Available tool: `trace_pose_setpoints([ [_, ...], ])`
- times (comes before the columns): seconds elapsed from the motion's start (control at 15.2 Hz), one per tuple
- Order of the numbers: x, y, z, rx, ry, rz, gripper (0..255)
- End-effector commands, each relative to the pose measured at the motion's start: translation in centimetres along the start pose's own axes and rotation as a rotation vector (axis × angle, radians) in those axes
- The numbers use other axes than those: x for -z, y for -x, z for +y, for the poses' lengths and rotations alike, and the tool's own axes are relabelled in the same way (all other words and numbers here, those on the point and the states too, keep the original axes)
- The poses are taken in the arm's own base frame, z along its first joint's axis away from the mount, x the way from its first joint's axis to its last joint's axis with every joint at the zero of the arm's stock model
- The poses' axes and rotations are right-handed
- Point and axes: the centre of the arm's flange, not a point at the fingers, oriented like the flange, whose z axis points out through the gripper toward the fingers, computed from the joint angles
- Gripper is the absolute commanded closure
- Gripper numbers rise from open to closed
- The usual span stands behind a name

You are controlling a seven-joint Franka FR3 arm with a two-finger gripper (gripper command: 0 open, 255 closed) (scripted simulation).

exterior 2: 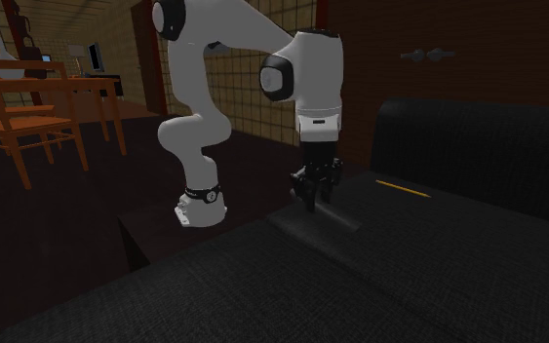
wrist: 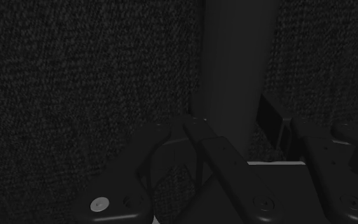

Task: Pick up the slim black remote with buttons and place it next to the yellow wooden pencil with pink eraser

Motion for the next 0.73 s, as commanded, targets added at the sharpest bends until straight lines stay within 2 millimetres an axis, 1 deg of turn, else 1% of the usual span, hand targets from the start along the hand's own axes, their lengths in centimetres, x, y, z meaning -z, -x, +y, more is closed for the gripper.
trace_pose_setpoints([
  [0.0,-0.1,0.9,-2.6,-0.001,0.0,0.001,255],
  [0.66,-0.9,5.7,-14.9,-0.001,0.0,0.001,255],
])
